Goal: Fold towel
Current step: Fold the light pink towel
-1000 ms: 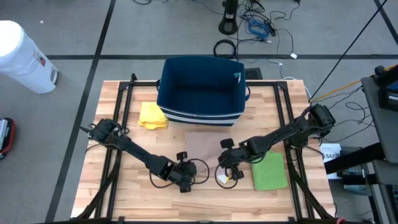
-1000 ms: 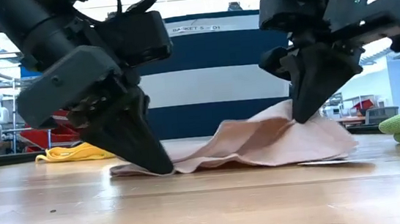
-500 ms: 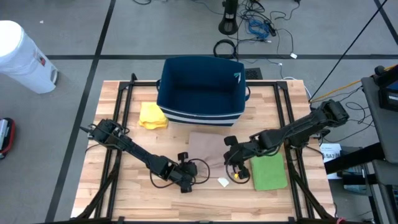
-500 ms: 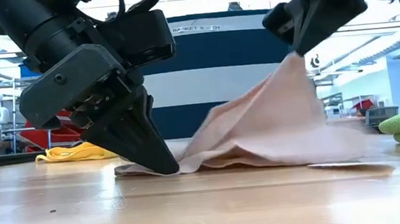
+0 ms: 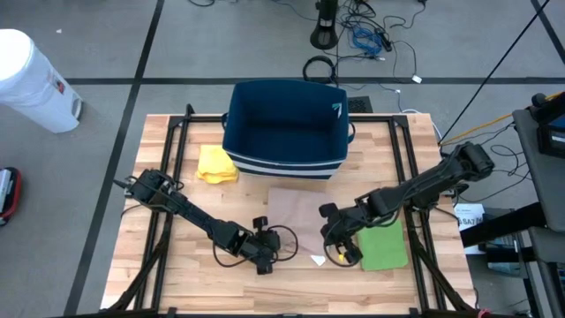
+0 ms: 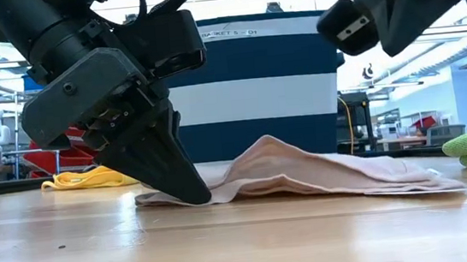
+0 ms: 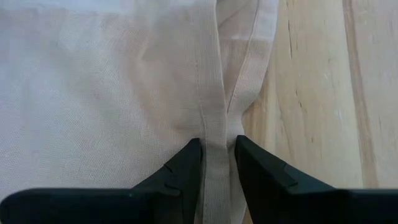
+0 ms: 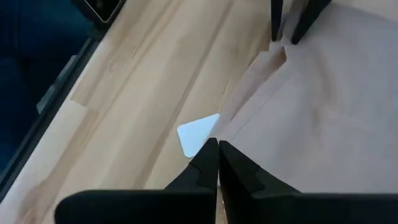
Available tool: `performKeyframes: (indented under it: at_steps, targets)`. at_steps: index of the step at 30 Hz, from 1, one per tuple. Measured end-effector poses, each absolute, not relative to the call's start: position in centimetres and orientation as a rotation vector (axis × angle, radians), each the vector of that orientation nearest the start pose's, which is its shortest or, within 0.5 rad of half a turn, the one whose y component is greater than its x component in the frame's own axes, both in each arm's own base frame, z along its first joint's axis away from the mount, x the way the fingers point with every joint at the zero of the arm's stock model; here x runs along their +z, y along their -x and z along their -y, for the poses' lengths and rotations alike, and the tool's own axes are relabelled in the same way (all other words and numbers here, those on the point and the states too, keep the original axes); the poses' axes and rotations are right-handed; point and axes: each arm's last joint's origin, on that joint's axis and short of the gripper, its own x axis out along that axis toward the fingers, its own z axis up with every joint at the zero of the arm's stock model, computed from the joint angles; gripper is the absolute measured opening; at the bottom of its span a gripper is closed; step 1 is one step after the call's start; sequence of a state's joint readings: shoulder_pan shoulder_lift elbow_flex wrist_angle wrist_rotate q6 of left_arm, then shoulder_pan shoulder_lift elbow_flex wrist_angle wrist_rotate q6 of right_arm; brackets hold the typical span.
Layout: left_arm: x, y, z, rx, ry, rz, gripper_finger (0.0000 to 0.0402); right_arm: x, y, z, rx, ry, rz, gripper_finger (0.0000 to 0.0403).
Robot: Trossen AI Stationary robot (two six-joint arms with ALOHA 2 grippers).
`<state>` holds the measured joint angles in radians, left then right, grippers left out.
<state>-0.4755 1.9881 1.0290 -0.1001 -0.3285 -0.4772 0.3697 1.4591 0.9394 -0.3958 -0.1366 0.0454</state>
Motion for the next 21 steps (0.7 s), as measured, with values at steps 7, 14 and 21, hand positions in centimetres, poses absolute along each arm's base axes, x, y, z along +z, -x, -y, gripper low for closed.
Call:
performKeyframes:
  at_steps: [7, 14, 21]
  targets:
    - [9.6, -32.8, 15.8, 0.098, 0.026, -0.967, 0.0112, 20.7, -27.9, -11.4, 0.408, 0.071, -0.937, 0.0004]
    - [10.4, -32.7, 16.0, 0.072, 0.036, -0.948, 0.0112, 17.6, -29.5, -12.4, 0.400, 0.093, -0.960, 0.0056]
    - [12.1, -32.2, 16.2, 0.042, 0.009, -0.930, 0.0112, 15.1, -30.6, -12.7, 0.382, 0.090, -0.989, 0.0119]
